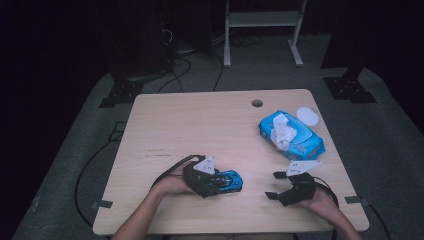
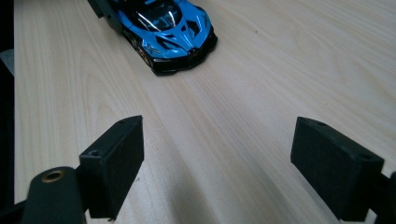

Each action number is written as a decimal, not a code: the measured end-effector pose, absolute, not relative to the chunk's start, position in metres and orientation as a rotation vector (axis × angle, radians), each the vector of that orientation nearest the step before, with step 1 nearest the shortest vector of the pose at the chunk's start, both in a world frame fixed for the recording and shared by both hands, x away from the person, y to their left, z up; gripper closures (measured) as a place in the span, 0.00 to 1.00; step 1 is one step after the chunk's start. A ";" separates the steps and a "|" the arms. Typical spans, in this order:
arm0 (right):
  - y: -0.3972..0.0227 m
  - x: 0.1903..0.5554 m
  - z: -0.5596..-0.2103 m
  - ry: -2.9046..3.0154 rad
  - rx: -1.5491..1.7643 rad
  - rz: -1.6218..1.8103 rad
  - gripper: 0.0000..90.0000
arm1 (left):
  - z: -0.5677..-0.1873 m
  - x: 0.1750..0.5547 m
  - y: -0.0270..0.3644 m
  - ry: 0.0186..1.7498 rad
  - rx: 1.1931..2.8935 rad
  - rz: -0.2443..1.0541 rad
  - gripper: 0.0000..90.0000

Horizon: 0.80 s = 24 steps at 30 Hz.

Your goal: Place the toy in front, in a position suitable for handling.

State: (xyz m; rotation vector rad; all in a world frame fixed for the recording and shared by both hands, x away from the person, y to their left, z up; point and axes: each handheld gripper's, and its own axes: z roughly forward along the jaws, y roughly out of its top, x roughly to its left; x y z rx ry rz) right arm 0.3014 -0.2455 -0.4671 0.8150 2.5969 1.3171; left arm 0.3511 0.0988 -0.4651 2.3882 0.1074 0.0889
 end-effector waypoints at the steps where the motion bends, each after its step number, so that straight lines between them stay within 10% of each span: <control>1: -0.246 0.301 -0.466 2.587 0.823 1.323 0.19 | -0.465 0.351 0.099 0.110 2.386 0.091 0.30; 24: -0.276 0.389 -0.407 2.269 0.992 1.149 0.19 | -0.459 0.338 0.130 0.208 2.303 0.228 0.12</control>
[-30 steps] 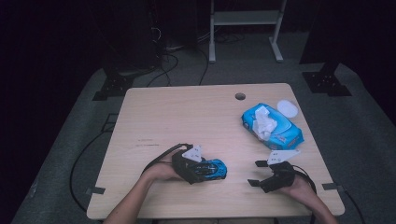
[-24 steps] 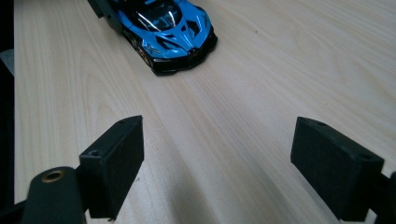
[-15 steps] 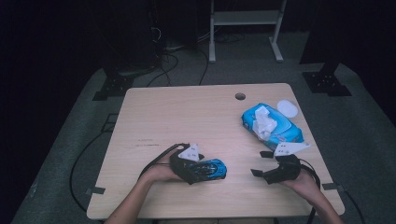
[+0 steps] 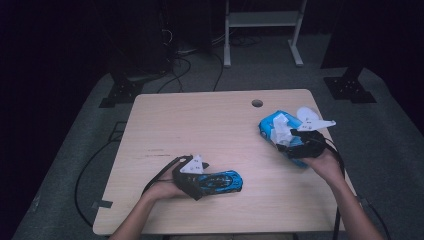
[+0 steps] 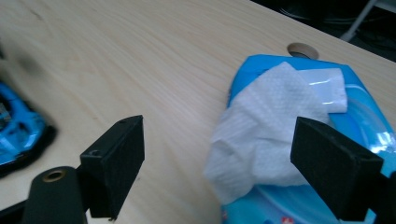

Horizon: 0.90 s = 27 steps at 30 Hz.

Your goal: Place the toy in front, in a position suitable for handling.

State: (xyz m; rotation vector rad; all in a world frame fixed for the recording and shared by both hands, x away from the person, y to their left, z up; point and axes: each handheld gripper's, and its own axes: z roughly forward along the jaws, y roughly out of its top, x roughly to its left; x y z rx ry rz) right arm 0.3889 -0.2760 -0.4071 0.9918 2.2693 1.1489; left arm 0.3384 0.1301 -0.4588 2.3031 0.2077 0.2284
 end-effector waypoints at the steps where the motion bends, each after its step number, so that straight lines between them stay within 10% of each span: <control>1: -0.275 0.393 -0.409 2.269 1.001 1.140 0.19 | -0.460 0.338 0.132 0.216 2.301 0.219 0.12; 9: -0.270 0.416 -0.423 2.268 1.045 1.064 0.27 | -0.467 0.336 0.141 0.234 2.299 0.211 0.11; 27: -0.276 0.423 -0.426 2.293 1.083 1.018 0.91 | -0.471 0.335 0.144 0.236 2.307 0.229 0.11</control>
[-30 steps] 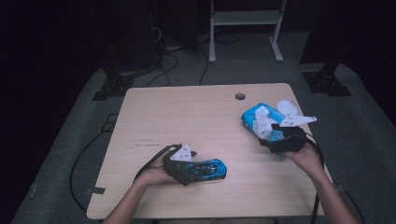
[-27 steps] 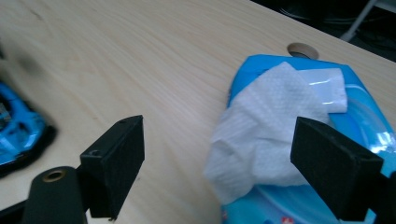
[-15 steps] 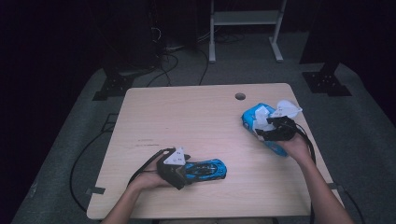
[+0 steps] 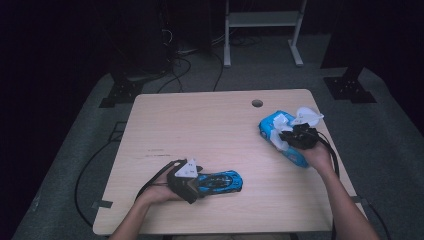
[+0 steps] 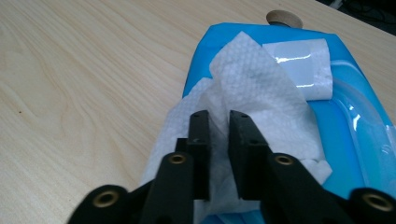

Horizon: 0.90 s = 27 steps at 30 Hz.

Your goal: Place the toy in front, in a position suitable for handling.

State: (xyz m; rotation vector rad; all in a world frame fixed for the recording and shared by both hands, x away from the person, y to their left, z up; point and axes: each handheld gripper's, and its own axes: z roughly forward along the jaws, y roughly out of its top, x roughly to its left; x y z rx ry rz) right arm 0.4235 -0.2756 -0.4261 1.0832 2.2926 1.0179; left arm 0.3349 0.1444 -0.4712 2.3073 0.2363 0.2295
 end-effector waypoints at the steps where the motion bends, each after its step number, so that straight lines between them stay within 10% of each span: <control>1: -0.277 0.423 -0.425 2.288 1.096 1.027 0.93 | -0.471 0.335 0.144 0.236 2.305 0.232 0.11; 27: -0.274 0.386 -0.367 2.233 0.923 1.250 0.97 | -0.473 0.335 0.144 0.247 2.297 0.225 0.11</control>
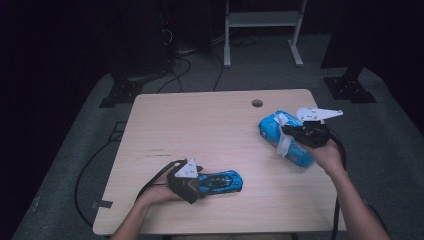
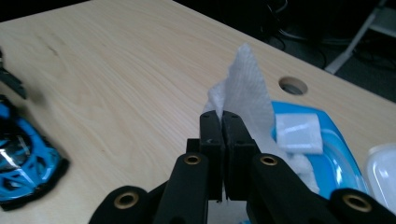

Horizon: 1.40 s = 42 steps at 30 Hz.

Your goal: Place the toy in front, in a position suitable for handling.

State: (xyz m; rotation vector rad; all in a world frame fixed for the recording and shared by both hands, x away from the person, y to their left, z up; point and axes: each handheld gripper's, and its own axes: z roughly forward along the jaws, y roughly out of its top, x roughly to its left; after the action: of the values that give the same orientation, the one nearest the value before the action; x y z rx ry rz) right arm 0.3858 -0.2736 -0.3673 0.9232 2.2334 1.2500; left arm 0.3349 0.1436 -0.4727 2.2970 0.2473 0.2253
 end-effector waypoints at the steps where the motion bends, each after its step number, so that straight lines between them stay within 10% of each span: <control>1: -0.270 0.383 -0.364 2.240 0.908 1.268 0.97 | -0.473 0.335 0.144 0.243 2.301 0.228 0.11; 23: -0.148 0.316 -0.339 2.453 0.406 1.509 0.97 | -0.474 0.334 0.144 0.241 2.306 0.232 0.11; 33: -0.131 0.338 -0.410 2.630 0.542 1.473 0.96 | -0.474 0.335 0.145 0.245 2.309 0.214 0.11; 42: -0.128 0.350 -0.443 2.744 0.547 1.321 0.67 | -0.474 0.335 0.147 0.236 2.314 0.194 0.15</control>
State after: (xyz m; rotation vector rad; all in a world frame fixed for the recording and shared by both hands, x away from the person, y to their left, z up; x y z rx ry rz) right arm 0.3495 -0.1275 -0.4430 0.5473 2.7443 1.3212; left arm 0.3355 0.1466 -0.4736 2.3140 0.2355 0.1937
